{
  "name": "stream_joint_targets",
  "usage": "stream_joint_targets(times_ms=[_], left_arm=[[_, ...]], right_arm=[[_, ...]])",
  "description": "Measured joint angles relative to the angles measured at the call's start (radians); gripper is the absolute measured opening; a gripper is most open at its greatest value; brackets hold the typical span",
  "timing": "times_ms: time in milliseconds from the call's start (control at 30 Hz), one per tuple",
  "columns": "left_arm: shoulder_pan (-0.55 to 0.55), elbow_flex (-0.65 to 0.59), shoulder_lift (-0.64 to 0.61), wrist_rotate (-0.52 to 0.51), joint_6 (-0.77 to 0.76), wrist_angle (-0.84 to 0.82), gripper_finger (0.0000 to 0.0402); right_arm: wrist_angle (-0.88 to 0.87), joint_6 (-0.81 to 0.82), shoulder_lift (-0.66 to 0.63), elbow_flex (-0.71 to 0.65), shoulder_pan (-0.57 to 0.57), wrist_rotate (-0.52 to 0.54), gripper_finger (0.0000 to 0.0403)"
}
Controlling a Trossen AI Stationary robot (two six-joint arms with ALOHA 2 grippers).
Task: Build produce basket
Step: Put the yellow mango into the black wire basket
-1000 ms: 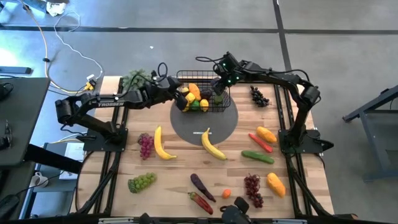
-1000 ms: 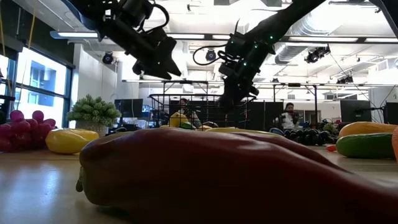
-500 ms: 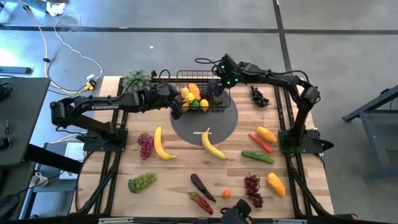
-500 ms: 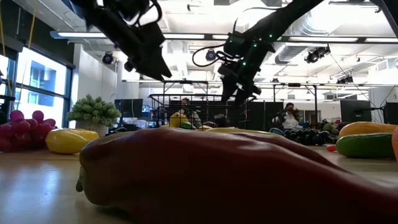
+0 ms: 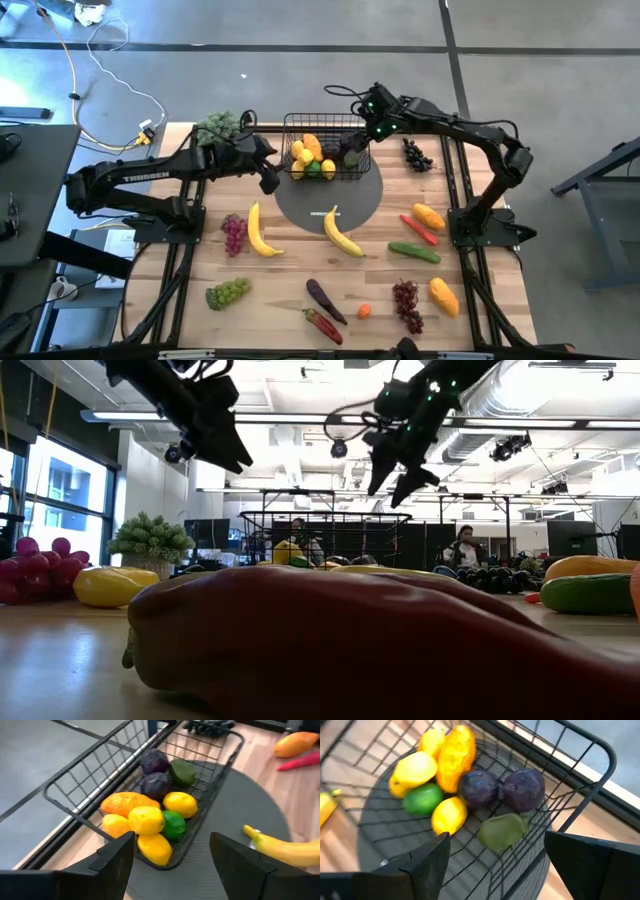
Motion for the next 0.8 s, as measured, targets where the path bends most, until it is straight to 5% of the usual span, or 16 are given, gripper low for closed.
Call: stream_joint_targets(times_ms=[267, 800], left_arm=[[0.009, 0.0, -0.009, 0.058, 0.026, -0.019, 0.0248], [0.005, 0.0, -0.009, 0.082, 0.088, -0.021, 0.0248]], right_arm=[[-0.114, 0.036, -0.072, 0.0, 0.104, 0.015, 0.0304], [-0.354, 0.231, -0.097, 0.0, 0.41, 0.23, 0.0304]])
